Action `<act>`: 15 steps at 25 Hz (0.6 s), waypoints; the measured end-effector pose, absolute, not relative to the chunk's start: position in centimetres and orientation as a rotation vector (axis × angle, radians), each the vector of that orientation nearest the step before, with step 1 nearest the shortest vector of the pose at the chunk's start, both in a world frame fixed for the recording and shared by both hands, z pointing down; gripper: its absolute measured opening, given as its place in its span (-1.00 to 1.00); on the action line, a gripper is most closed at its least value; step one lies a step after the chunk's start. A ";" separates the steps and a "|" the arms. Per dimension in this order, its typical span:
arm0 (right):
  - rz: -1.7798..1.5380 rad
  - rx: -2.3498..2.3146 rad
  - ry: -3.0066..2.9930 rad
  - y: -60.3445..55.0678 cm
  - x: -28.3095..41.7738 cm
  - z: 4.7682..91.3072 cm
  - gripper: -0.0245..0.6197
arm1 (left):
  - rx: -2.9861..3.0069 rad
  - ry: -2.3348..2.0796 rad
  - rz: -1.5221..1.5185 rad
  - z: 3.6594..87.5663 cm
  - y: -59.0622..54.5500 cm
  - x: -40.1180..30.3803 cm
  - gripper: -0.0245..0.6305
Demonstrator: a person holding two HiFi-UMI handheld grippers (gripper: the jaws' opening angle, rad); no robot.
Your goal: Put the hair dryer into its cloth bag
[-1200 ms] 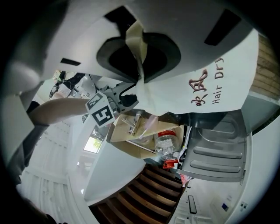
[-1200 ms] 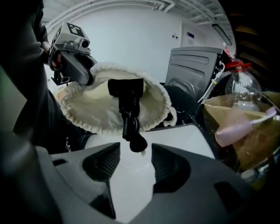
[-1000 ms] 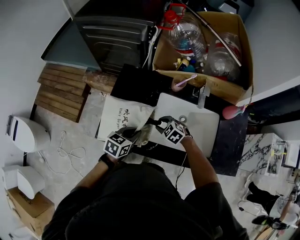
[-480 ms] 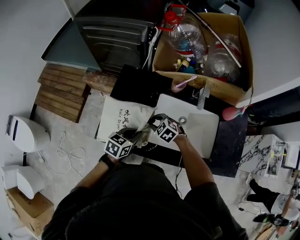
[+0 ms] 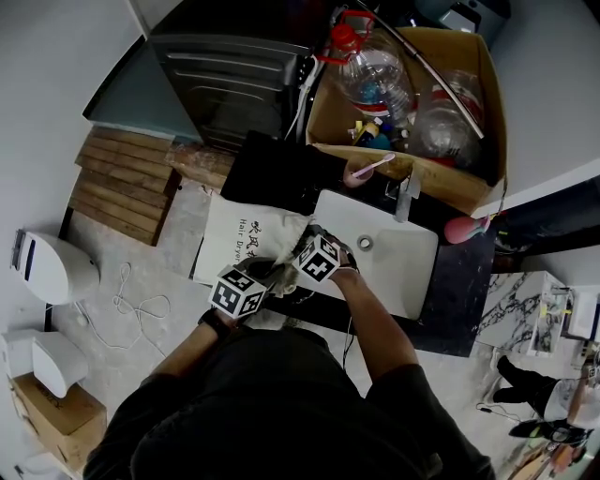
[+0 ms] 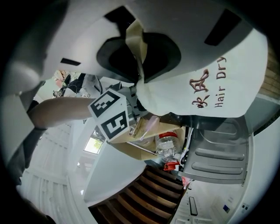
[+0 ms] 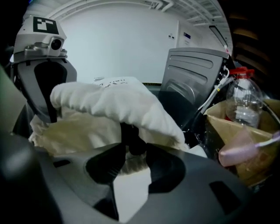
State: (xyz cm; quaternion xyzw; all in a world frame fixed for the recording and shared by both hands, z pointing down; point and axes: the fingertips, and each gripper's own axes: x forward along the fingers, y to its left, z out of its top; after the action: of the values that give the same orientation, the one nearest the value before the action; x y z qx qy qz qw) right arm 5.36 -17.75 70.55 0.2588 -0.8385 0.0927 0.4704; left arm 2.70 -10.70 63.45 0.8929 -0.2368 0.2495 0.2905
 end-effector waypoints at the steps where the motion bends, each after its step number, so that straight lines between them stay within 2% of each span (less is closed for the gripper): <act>1: 0.240 0.640 -2.056 -17.7 5.5 70.5 -0.46 | 2.381 -0.629 0.663 63.4 -10.7 2.7 -0.82; 6: 0.273 0.666 -2.051 -17.4 6.9 70.3 -0.44 | 2.377 -0.601 0.648 63.6 -10.6 2.7 -0.80; 15: 0.287 0.718 -2.101 -14.2 6.5 68.5 -0.44 | 2.394 -0.529 0.560 63.1 -10.1 0.4 -0.63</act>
State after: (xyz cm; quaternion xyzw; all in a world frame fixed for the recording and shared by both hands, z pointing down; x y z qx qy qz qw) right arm 6.53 -14.20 68.53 0.2885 -0.8444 0.1153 0.4364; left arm 0.38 -10.07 63.08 0.9055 -0.2000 0.2120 0.3083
